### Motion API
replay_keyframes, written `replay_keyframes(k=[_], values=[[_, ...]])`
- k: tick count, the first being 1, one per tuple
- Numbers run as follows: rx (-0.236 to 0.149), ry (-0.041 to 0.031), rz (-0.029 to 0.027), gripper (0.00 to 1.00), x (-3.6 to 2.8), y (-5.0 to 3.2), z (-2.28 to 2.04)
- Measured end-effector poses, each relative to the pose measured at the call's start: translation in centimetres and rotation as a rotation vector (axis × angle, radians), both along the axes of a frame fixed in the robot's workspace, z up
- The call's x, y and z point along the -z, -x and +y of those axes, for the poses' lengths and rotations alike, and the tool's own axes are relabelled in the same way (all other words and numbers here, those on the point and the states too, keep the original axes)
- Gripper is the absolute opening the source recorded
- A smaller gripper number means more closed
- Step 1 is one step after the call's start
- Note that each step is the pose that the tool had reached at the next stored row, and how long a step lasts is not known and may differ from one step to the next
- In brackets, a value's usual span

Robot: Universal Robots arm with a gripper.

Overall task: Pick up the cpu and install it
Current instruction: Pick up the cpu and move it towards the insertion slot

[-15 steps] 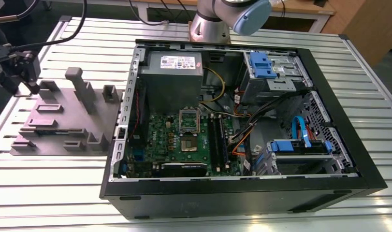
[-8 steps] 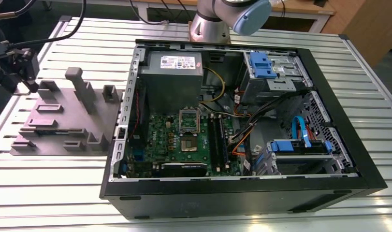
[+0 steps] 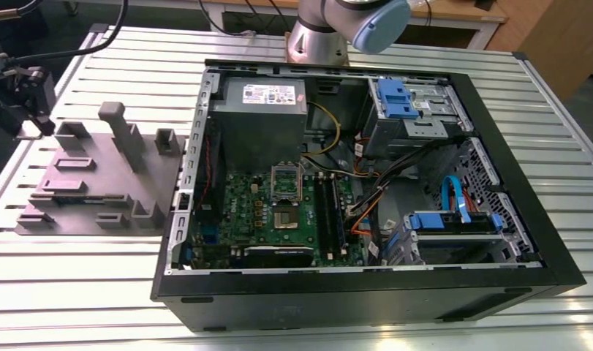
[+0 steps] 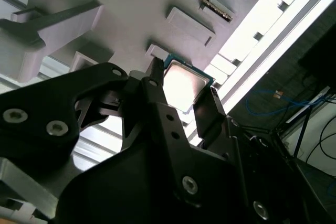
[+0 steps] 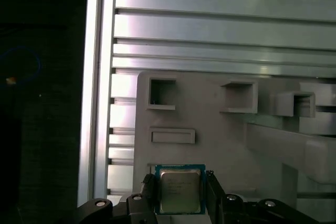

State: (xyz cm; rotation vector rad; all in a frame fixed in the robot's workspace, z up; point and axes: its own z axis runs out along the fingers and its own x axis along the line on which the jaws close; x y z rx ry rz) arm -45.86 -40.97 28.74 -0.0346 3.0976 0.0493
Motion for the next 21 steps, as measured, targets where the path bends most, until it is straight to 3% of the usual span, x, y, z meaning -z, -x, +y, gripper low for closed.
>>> replay_keyframes(k=[5,21], values=[[0.000,0.0003,-0.0001,0.47,-0.34,0.00,0.00],[0.000,0.0005,0.0001,0.47,-0.43,-0.24,0.00]])
